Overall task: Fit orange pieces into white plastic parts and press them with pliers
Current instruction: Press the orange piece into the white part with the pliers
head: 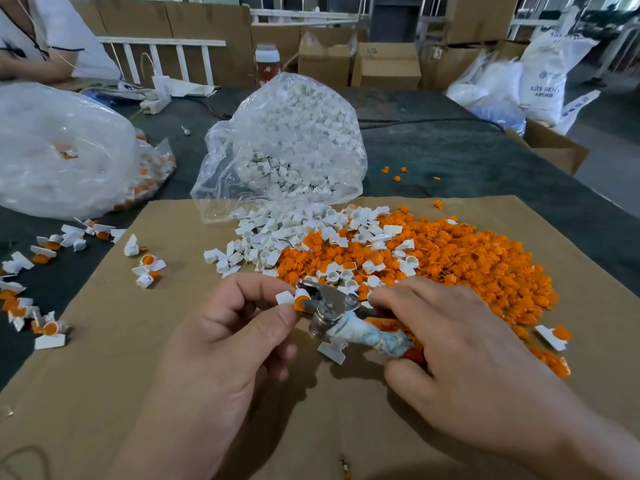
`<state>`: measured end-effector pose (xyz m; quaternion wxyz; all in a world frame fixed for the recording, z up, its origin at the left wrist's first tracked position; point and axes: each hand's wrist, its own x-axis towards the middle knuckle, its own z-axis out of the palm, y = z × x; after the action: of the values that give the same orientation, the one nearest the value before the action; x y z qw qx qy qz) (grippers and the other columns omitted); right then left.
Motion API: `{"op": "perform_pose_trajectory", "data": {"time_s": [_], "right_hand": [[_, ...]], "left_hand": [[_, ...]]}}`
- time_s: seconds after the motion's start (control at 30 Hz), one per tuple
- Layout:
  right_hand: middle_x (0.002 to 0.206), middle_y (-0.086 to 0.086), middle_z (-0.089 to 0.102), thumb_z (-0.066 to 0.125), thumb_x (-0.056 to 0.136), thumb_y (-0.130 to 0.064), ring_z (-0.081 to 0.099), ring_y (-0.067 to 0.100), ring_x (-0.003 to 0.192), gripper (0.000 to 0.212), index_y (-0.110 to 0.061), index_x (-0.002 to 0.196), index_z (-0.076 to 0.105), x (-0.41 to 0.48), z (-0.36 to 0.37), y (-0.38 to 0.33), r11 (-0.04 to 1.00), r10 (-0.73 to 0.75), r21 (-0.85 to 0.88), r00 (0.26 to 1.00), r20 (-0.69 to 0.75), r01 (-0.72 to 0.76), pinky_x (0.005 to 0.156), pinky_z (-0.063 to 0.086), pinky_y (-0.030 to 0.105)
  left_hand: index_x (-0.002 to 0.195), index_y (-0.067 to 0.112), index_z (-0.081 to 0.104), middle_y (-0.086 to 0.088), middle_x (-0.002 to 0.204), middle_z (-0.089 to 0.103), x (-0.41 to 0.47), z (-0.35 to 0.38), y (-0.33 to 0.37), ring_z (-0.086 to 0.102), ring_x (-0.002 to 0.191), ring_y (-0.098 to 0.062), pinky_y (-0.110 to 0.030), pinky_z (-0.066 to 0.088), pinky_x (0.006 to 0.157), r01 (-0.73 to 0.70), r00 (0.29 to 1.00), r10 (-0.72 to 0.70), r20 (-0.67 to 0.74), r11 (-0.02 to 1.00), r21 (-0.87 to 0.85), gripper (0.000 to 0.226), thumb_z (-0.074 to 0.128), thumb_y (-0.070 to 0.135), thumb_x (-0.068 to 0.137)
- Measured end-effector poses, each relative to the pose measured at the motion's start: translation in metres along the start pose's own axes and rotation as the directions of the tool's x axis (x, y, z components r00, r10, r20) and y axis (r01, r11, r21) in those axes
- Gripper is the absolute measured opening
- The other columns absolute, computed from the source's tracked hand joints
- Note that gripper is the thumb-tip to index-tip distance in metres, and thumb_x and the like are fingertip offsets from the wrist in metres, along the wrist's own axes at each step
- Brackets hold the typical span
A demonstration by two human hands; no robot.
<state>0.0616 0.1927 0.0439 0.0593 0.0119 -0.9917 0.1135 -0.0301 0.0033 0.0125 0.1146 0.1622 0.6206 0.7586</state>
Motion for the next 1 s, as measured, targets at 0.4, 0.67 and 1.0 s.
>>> {"op": "perform_pose_trajectory", "data": {"time_s": [0.4, 0.67, 1.0], "right_hand": [[0.077, -0.012, 0.047, 0.025, 0.078, -0.059, 0.044, 0.011, 0.071, 0.032, -0.033, 0.082, 0.044, 0.006, 0.001, -0.004, 0.990, 0.049, -0.131, 0.999, 0.000, -0.048, 0.060, 0.030, 0.028], [0.063, -0.012, 0.044, 0.027, 0.082, -0.059, 0.042, 0.010, 0.057, 0.035, -0.031, 0.071, 0.045, 0.006, 0.007, -0.004, 0.988, 0.059, -0.141, 0.997, -0.046, -0.065, 0.051, 0.035, 0.029], [0.082, -0.010, 0.056, 0.030, 0.077, -0.072, 0.054, 0.016, 0.078, 0.059, -0.028, 0.094, 0.063, 0.008, 0.011, 0.001, 0.981, 0.074, -0.169, 0.986, -0.147, -0.098, 0.072, 0.043, 0.037]], "left_hand": [[0.075, 0.025, 0.073, -0.003, 0.055, 0.054, -0.002, 0.002, 0.000, 0.055, 0.047, -0.012, -0.020, 0.045, 0.043, -0.040, 0.999, 0.039, 0.016, 0.998, 0.044, 0.011, 0.066, 0.018, 0.071], [0.074, 0.026, 0.073, -0.005, 0.055, 0.054, -0.002, 0.001, 0.002, 0.054, 0.048, -0.013, -0.021, 0.046, 0.044, -0.039, 0.999, 0.037, 0.030, 0.998, 0.052, 0.013, 0.083, 0.021, 0.069], [0.074, 0.025, 0.070, -0.004, 0.052, 0.056, 0.000, 0.001, -0.003, 0.050, 0.046, -0.012, -0.019, 0.045, 0.044, 0.069, 0.992, -0.045, -0.117, 0.977, 0.203, 0.020, 0.067, 0.010, 0.087]]}}
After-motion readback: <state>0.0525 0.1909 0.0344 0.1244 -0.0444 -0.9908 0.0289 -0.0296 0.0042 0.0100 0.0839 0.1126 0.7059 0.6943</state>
